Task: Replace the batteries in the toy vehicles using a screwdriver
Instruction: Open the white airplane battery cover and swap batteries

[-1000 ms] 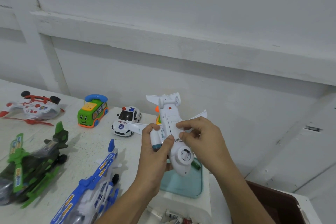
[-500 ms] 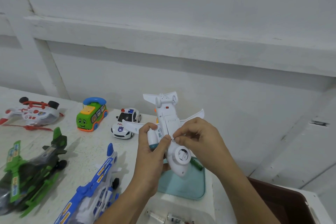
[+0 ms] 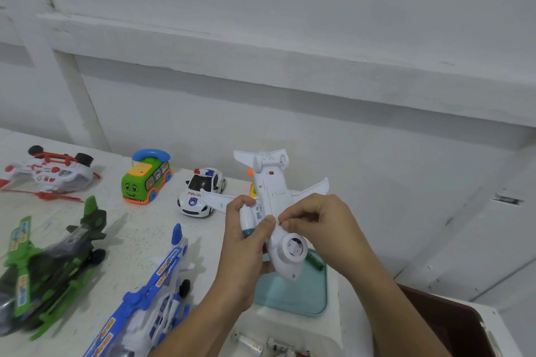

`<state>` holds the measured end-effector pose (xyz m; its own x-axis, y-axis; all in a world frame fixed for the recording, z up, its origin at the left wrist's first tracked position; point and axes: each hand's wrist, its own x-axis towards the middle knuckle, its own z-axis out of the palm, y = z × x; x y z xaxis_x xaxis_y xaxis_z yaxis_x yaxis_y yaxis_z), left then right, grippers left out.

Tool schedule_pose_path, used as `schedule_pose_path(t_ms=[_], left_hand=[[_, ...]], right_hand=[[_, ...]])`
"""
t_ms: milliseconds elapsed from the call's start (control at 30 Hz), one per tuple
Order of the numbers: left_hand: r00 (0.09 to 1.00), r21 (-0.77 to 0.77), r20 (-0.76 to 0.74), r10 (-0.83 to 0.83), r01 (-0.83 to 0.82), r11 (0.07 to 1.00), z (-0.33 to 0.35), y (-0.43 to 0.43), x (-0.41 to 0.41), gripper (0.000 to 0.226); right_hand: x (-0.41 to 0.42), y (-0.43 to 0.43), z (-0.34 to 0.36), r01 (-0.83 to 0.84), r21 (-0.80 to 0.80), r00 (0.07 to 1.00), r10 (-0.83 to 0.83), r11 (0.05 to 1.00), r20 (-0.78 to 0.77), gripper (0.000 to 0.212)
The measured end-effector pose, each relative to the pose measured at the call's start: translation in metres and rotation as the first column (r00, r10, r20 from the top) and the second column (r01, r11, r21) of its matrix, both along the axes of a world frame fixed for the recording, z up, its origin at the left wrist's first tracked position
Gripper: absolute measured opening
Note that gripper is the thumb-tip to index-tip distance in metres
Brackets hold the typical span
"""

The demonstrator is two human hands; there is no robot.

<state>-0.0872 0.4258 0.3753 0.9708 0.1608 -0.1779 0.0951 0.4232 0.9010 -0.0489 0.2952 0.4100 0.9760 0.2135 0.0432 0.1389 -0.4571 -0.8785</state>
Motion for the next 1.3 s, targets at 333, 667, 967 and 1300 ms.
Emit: schedule_pose_path(t_ms=[333, 667, 967, 1300], left_hand=[[0.999, 0.004, -0.042, 0.035, -0.035, 0.999, -0.005, 0.006, 0.007, 0.025], [0.997, 0.012, -0.059, 0.056, -0.055, 0.998, -0.007, 0.007, 0.010, 0.025], [0.996, 0.010, -0.065, 0.055, -0.055, 0.998, -0.002, 0.010, 0.003, 0.023], [0.997, 0.012, -0.077, 0.026, -0.025, 1.000, 0.000, 0.005, -0.007, 0.023]], right_hand=[[0.049, -0.036, 0.000, 0.239, 0.493, 0.943, -0.078, 0.837, -0.324, 0.007], [0.109, -0.047, -0.101, 0.192, -0.451, 0.968, -0.244, 0.872, -0.059, 0.048], [0.112, -0.054, -0.089, 0.263, -0.323, 0.899, -0.352, 0.909, -0.261, 0.030], [0.027, -0.024, 0.031, 0.116, 0.694, 0.989, -0.145, 0.710, -0.016, 0.038]])
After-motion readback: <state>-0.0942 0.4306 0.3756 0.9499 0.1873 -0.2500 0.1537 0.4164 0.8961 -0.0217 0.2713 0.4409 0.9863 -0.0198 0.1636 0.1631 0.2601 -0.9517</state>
